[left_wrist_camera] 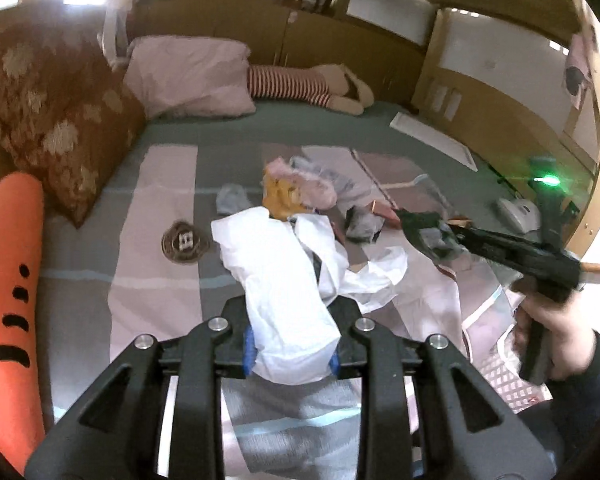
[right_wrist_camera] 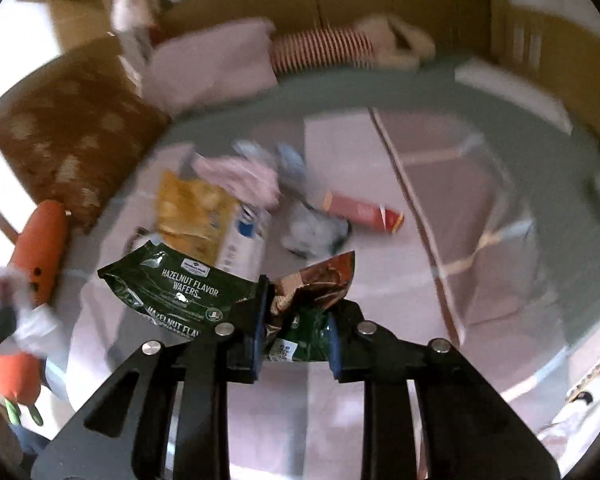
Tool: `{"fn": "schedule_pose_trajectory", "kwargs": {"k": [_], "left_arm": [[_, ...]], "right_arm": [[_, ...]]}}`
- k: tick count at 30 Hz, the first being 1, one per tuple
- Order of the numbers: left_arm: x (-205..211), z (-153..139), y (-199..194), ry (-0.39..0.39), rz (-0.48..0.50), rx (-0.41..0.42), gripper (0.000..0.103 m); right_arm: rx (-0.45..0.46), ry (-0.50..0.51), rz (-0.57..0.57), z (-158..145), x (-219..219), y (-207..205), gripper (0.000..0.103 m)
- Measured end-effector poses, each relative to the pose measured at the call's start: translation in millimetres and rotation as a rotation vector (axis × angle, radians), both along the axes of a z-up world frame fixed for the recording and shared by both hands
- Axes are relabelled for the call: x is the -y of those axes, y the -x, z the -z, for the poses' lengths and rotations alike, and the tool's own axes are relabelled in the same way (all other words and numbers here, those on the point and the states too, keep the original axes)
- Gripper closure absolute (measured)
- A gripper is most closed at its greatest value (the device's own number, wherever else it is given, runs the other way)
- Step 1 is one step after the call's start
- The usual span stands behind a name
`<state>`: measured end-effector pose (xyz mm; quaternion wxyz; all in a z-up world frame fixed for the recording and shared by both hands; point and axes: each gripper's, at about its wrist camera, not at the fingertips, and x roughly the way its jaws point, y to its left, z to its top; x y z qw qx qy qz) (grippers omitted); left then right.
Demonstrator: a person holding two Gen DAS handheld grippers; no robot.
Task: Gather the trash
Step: 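Carry the white plastic bag and green wafer packet toward the trash bin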
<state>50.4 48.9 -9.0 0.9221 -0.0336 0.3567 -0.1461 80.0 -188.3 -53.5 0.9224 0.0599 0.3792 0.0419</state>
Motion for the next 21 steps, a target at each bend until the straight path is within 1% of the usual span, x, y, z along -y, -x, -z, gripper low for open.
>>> {"fn": "schedule_pose_trajectory", "kwargs": {"k": [1, 3, 7, 9, 11, 12, 14, 15, 18, 19, 20, 21], "left_arm": [[1.8, 0.2, 2.3, -0.017, -0.008, 0.019, 0.077], [1.4, 4.0, 3.6, -0.038, -0.03, 0.025, 0.077], [-6.6, 7.5, 10.0, -0.056, -0.059, 0.032, 0.077], [-10.6, 7.2, 16.6, -0.074, -0.073, 0.053, 0.077], [-15.2, 6.7, 23.4, -0.07, -0.08, 0.065, 0.078], [-17.4, 7.4, 26.1, -0.067, -0.088, 0.064, 0.078], [-19.2, 9.1, 28.2, -0.066, -0.094, 0.058, 0.078], [-20.0, 9.6, 28.4, -0.066, -0.097, 0.055, 0.078], [-18.0, 8.6, 30.1, -0.076, -0.106, 0.061, 0.078], [-18.0, 9.4, 29.1, -0.075, -0.107, 0.056, 0.078], [-18.1, 10.6, 27.8, -0.071, -0.11, 0.05, 0.078], [-18.3, 11.9, 25.9, -0.068, -0.114, 0.041, 0.078]], "right_arm": [[0.021, 0.007, 0.0, -3.6, -3.6, 7.3, 0.078], [0.063, 0.03, 0.002, -9.7, -13.1, 29.6, 0.078], [0.16, 0.056, 0.023, -23.5, -30.3, 71.4, 0.078], [0.177, 0.066, 0.012, -25.5, -37.8, 75.3, 0.078], [0.191, 0.092, -0.003, -19.7, -47.5, 76.4, 0.078], [0.181, 0.105, -0.007, -15.3, -50.4, 73.5, 0.078], [0.143, 0.077, -0.019, -12.3, -54.2, 64.9, 0.078], [0.15, 0.067, -0.026, -15.3, -55.8, 64.7, 0.078], [0.209, 0.118, -0.032, -18.2, -62.3, 75.7, 0.077], [0.19, 0.117, -0.025, -13.8, -61.3, 72.6, 0.077], [0.173, 0.086, -0.034, -10.7, -59.1, 69.7, 0.077], [0.174, 0.076, -0.034, -9.5, -57.4, 68.6, 0.077]]}}
